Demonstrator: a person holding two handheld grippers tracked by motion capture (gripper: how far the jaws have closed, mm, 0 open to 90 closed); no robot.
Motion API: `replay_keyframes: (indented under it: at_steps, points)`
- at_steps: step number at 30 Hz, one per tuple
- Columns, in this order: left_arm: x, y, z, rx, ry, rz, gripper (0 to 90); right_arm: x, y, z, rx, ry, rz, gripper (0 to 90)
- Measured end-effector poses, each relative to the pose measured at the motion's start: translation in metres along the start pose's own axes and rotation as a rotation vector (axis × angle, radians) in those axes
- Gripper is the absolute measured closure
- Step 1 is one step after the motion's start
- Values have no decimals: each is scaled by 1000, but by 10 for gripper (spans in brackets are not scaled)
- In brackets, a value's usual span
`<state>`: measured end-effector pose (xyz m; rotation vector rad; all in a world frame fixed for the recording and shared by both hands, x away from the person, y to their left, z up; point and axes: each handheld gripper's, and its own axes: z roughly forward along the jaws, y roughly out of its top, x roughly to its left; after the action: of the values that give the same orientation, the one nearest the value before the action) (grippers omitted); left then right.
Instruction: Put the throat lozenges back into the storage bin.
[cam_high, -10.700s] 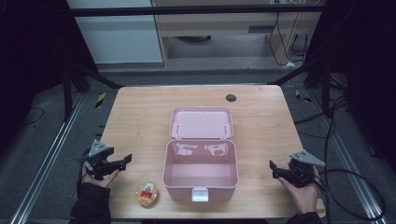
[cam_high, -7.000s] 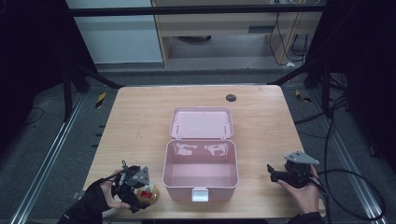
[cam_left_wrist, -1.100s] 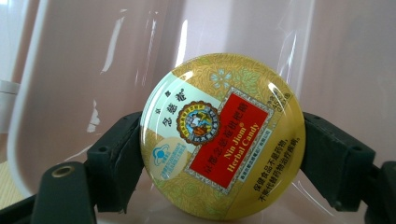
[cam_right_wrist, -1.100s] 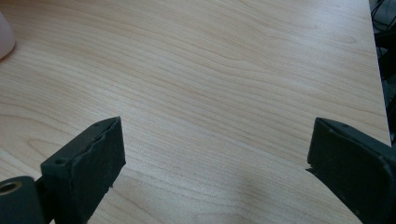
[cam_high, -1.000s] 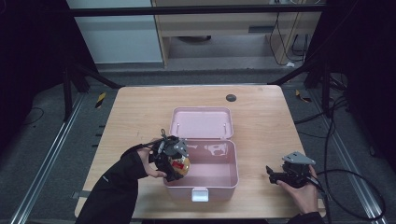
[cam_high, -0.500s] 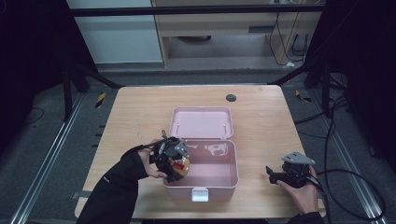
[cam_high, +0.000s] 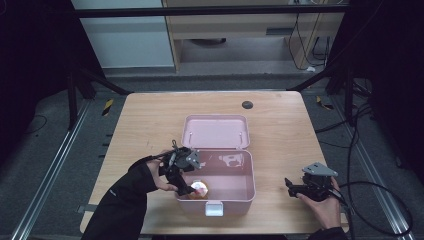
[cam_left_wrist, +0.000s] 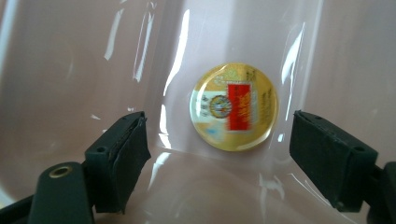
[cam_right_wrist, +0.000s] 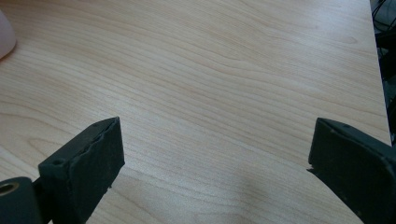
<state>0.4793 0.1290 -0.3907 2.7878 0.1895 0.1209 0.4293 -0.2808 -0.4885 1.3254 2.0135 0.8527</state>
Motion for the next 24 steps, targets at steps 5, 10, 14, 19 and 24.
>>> replay_keyframes:
  at_steps: [5, 10, 14, 19, 24]
  points:
    - [-1, -2, -12, -48, 17, -10, 204, -1, 0, -1, -3, -4, -2, 38]
    - [0, -6, -30, -115, 57, -53, 231, -2, 0, -1, -8, -7, 2, 40]
    - [4, -12, -40, -160, 84, -101, 230, -2, 0, -1, -7, -8, 2, 40]
    - [6, -24, -53, -206, 137, -151, 241, -2, 0, -2, -5, -9, 4, 40]
    - [7, -41, -65, -260, 183, -203, 244, -2, 0, -2, -4, -13, 2, 40]
